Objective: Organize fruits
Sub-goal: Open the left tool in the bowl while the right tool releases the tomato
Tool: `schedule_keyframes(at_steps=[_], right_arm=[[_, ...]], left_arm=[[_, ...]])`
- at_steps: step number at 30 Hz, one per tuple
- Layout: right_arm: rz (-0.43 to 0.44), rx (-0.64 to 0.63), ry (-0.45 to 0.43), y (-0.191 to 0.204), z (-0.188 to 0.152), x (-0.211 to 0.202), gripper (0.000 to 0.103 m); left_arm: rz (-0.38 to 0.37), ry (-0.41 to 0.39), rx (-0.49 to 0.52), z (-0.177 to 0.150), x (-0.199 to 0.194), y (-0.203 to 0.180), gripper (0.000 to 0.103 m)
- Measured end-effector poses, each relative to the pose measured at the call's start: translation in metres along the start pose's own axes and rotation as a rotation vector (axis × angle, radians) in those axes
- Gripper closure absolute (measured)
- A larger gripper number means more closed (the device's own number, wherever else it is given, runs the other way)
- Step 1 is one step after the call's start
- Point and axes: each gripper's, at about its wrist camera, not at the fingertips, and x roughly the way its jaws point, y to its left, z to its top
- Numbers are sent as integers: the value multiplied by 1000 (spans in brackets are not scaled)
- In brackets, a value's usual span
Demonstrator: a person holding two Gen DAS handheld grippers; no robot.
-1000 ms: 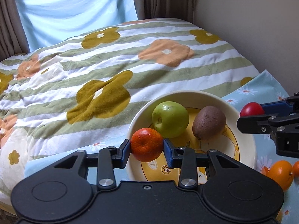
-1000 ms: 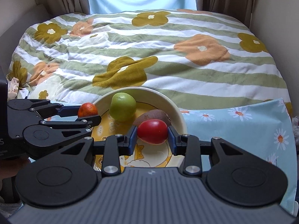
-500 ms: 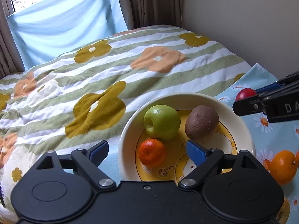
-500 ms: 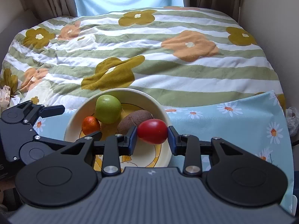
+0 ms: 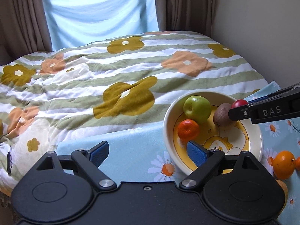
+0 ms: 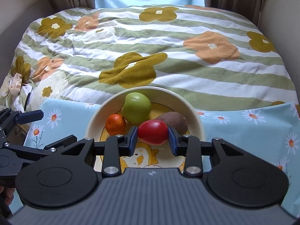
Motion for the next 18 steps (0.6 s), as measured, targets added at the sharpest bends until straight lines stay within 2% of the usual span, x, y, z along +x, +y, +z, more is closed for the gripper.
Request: schedule_keyframes(at_steps=[10, 18], right_arm=[[50, -38, 43, 26, -3, 28, 53], [66, -44, 83, 39, -12, 46, 53]], left_arm=[[31, -4, -100, -17, -18, 26, 10], [29, 7, -112, -23, -15, 30, 10]])
